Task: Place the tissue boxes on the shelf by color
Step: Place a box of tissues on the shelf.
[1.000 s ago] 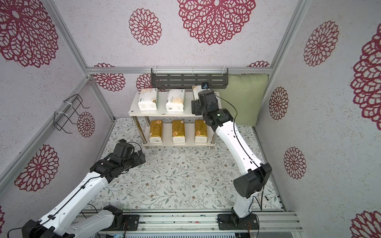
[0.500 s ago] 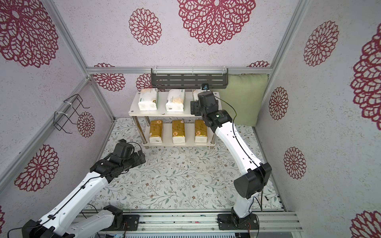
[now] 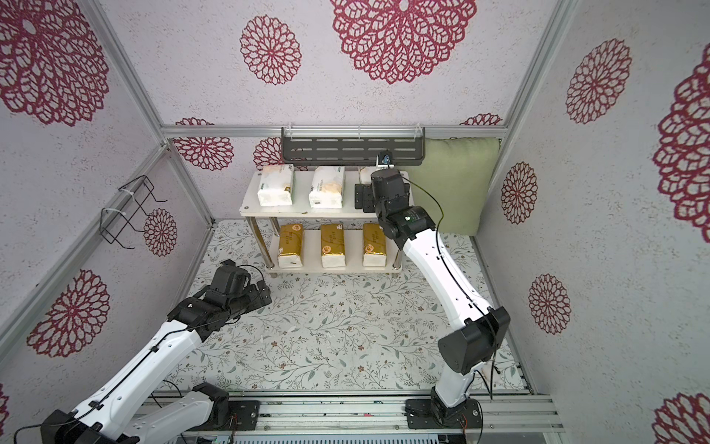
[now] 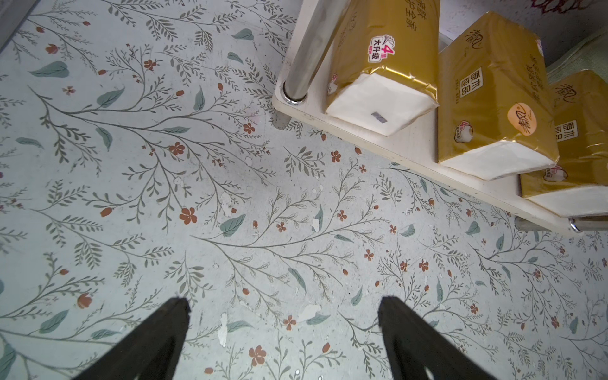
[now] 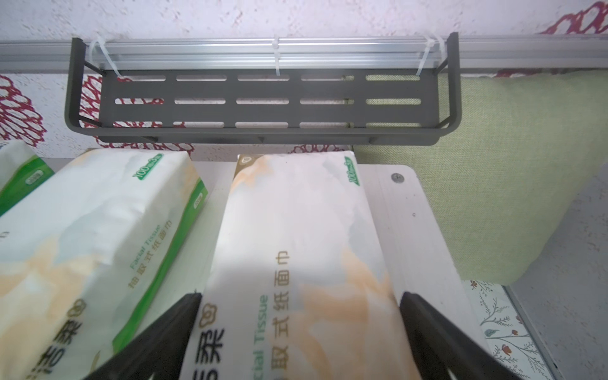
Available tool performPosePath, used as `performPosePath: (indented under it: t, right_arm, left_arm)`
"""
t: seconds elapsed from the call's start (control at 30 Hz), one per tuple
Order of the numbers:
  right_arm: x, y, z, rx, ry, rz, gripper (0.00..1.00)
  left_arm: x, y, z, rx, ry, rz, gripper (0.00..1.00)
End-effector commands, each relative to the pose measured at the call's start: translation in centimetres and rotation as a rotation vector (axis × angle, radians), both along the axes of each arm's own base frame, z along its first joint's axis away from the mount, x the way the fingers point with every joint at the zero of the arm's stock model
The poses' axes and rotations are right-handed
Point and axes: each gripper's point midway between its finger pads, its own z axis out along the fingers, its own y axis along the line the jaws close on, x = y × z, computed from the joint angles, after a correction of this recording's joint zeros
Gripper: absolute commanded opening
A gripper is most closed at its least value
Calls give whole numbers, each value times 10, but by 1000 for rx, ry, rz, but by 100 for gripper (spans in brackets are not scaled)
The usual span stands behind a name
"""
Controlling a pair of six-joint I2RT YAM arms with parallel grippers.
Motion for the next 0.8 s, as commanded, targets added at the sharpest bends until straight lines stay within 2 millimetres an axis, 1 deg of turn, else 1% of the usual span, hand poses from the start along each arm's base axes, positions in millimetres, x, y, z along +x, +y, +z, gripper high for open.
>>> performPosePath:
  t: [0.0,0.33,0.47,0.63,0.77]
  right_arm:
    - [-16,-11,47,44,-114,-14,99]
    - [-18,-8,61,48,-136,14,99]
    - [-25,-7,75,24,-143,53,99]
    - [-30,-14,87,-25,-120,69,99]
    - [-38,-23,92,-35,-107,103,99]
  left_arm:
    - [-1,1,-1,-5,1,4,97]
    - [-2,0,-1,-2,3,1,97]
    - [-2,1,0,2,1,3,97]
    - [-2,1,-1,3,3,3,97]
    - [-1,0,0,0,0,1,97]
